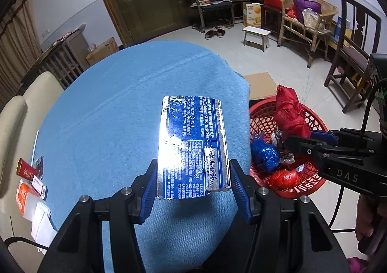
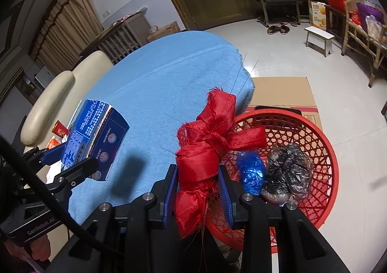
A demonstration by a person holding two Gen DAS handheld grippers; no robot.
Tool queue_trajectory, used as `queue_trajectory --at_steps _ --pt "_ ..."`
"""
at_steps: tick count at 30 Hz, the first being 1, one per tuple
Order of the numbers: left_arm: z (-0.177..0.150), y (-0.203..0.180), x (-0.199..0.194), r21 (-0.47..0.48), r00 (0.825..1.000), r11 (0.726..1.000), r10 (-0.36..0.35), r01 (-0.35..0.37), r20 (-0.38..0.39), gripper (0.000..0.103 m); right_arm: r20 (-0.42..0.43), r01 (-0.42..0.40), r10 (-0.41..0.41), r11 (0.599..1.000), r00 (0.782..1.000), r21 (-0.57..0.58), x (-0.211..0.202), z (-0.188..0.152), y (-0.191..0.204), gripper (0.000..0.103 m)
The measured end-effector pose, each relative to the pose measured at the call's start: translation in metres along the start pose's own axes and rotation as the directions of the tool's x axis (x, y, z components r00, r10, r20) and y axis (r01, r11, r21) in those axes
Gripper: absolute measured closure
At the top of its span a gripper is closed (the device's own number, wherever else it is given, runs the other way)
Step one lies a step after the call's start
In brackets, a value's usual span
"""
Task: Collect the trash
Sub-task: 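Carry the carton in the left tool over the basket while the right tool carries the red cloth, then open both tools to drop the carton and red cloth into the basket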
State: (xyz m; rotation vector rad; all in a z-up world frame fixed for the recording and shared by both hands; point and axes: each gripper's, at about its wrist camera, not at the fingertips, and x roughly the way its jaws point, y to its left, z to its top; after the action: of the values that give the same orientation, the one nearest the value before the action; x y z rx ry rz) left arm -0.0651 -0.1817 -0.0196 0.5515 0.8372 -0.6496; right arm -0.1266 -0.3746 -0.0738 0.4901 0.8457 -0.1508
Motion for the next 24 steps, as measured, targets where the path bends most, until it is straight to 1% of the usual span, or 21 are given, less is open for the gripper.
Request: queue_trajectory --at_steps 9,15,24 --pt "0.004 -0.007 0.010 0.067 0.999 0.997 -0.038 0.039 -0.021 0.045 -0.001 0.013 -0.013 0.999 1.000 0.046 -0.001 -0.003 -0.023 0.068" --pt "0.006 -0.015 0.016 0.088 0.997 0.994 -0.064 0.068 -0.044 0.045 -0.007 0.025 -0.025 0.997 1.000 0.079 -0.002 -0.006 -0.040 0.068" --pt "0.013 -0.040 0.026 0.134 0.993 0.985 -0.095 0.104 -0.076 0.045 -0.019 0.046 -0.043 0.989 0.999 0.140 -0.003 -0.011 -0.067 0.068"
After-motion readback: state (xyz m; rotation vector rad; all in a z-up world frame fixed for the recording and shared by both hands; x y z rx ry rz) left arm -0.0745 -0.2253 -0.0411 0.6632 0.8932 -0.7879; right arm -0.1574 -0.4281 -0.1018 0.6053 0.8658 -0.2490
